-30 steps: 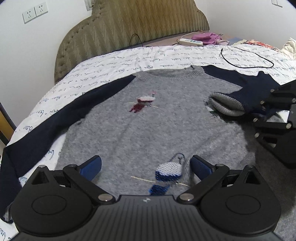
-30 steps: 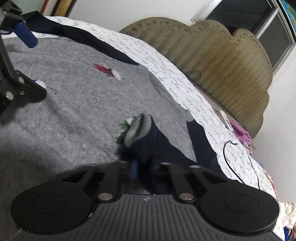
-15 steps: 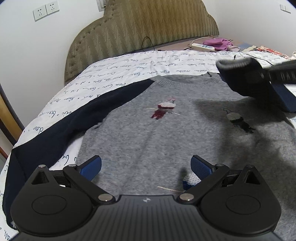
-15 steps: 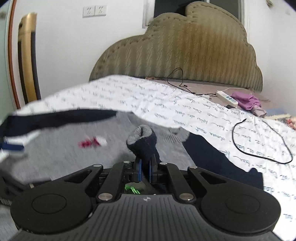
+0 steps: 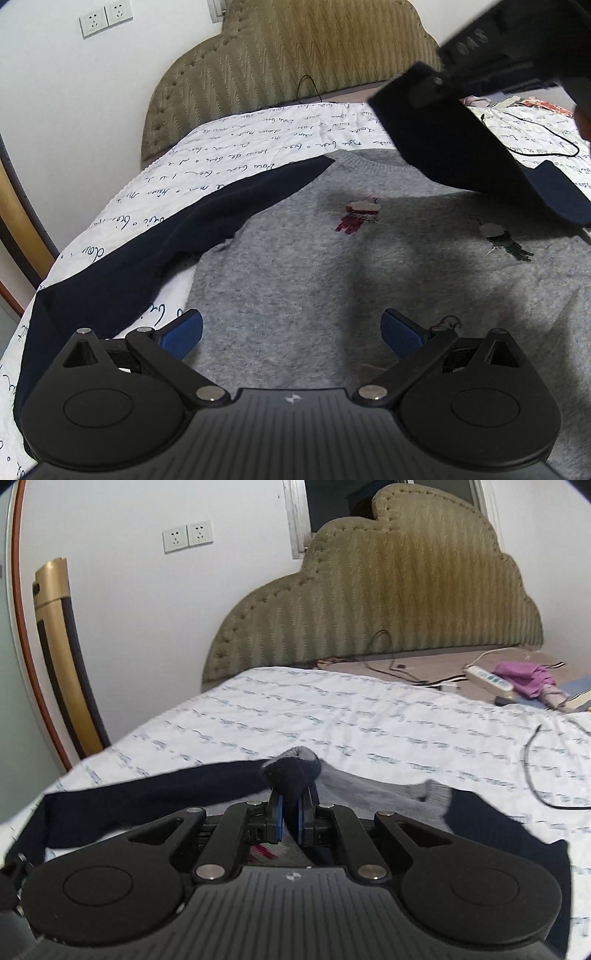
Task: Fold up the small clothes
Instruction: 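Carry the navy sleeve across the sweater body with the right gripper, then lay the sleeve along the sweater and open the right gripper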
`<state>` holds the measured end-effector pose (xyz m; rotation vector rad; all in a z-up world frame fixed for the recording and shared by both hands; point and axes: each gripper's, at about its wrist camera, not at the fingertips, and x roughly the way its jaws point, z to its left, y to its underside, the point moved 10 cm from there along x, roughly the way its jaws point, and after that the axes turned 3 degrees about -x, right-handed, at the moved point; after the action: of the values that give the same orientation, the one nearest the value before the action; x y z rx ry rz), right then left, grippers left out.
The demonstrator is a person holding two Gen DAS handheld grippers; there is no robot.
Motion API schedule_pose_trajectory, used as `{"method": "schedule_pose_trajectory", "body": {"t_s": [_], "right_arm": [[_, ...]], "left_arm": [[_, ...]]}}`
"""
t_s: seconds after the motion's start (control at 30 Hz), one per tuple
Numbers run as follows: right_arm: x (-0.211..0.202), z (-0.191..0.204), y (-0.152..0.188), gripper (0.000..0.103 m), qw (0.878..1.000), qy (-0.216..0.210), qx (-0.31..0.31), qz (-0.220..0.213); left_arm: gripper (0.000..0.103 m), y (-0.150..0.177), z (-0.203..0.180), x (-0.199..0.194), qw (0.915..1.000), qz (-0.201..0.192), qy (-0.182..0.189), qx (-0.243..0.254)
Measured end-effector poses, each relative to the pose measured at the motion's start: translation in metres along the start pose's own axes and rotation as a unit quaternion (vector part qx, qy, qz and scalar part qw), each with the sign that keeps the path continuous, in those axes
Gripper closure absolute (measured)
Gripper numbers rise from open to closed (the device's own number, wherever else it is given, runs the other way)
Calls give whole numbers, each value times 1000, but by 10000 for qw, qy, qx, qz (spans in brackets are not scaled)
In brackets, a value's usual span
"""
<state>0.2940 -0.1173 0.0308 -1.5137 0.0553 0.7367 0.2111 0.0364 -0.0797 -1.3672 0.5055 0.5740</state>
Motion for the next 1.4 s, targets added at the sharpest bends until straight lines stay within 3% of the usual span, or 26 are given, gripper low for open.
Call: {"method": "schedule_pose_trajectory", "body": {"t_s": [0.27,0.6,0.8,1.03,1.17,1.23,1.4], "right_arm": [[28,36,-7,95,9994,-327,118,50],[61,64,-4,94,9973,-591,412,131],[74,82,0,93,9960,-777,391,195],[96,85,20,93,9935,-868,544,494],[98,88,23,93,9931,-897,607,439],[99,94,24,83,9929,-967,520,464],[104,109,38,70,9882,-1207,319,891]], "left_arm": [[0,6,14,0,9998,-39,-170,-11],[0,13,30,3,9987,144,77,-493],[0,18,38,8,9980,196,-178,-578],[0,20,40,5,9981,219,-244,-528],[0,21,43,5,9978,248,-223,-573],[0,22,43,6,9977,297,-235,-555],[0,24,42,6,9978,312,-280,-504]]}}
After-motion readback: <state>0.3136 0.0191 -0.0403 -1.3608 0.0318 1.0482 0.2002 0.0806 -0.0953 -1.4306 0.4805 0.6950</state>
